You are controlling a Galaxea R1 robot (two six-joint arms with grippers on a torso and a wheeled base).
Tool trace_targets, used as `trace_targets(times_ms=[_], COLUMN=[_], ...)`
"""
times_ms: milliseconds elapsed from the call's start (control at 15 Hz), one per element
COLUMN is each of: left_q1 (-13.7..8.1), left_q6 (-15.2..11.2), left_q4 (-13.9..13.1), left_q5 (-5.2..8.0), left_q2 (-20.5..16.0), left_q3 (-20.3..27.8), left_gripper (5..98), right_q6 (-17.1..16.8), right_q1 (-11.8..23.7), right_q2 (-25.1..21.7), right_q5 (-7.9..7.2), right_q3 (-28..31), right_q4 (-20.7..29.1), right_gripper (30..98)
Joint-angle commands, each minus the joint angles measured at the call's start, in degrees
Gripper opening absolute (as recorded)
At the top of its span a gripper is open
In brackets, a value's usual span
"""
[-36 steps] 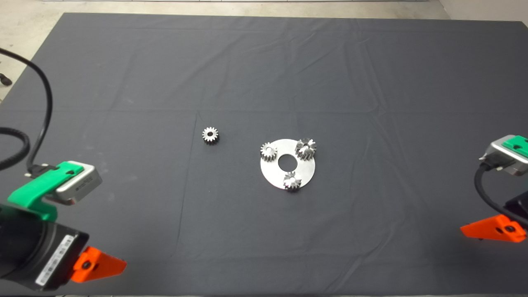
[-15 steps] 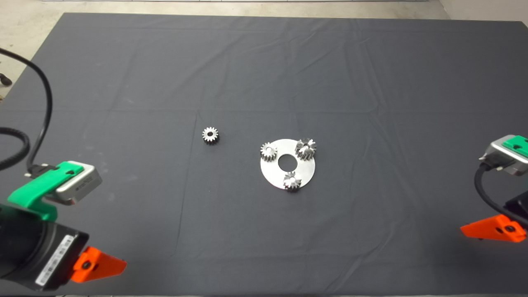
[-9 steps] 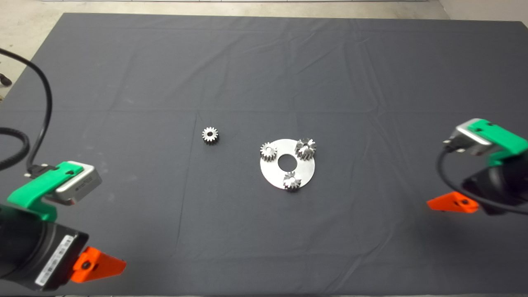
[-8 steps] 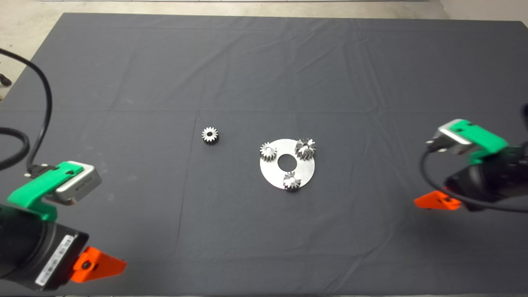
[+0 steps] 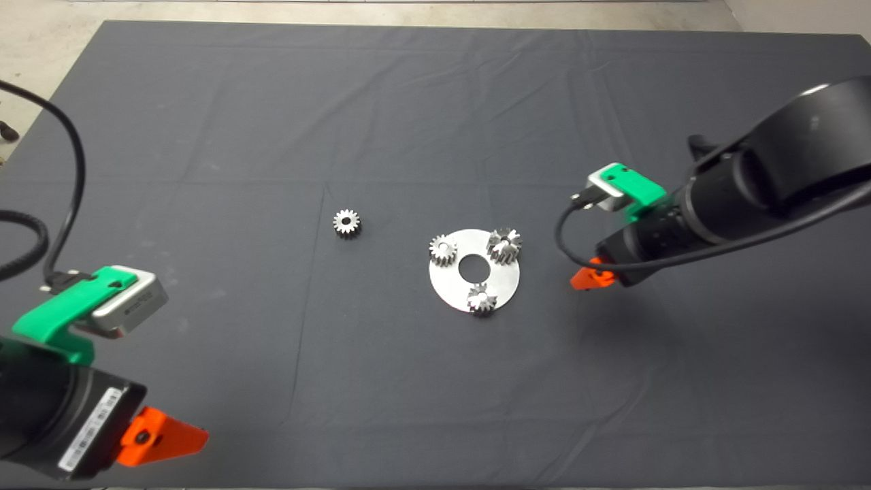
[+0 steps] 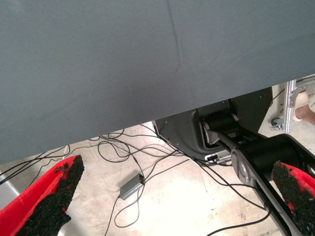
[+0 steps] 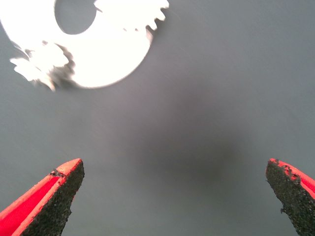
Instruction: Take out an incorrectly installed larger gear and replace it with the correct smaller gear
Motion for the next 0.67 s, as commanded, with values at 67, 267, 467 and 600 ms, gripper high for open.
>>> trace_targets(times_ms=[67,267,467,600], left_q1=[-0.8,-0.8,-0.8,-0.8], left_q6=[0.2,0.2,0.2,0.2], left_q4=[-0.8,-0.8,-0.8,-0.8], left_q5=[0.12,0.12,0.12,0.12], left_q2=[0.0,0.1,0.0,0.0], left_q3=[0.9,0.9,0.9,0.9], left_gripper=[98.4,98.4,98.4,98.4], right_q6=[-1.9,-2.1,-2.3,-2.4], right_q1=[-4.0,-7.7,-8.5,-8.6], right_q2=[6.5,9.6,11.5,11.6], right_q5=[0.48,0.57,0.58,2.14], right_q3=[-7.3,-11.8,-14.8,-16.2], right_q4=[-8.9,-15.0,-17.6,-17.9], right_gripper=[97.8,97.8,97.8,97.8])
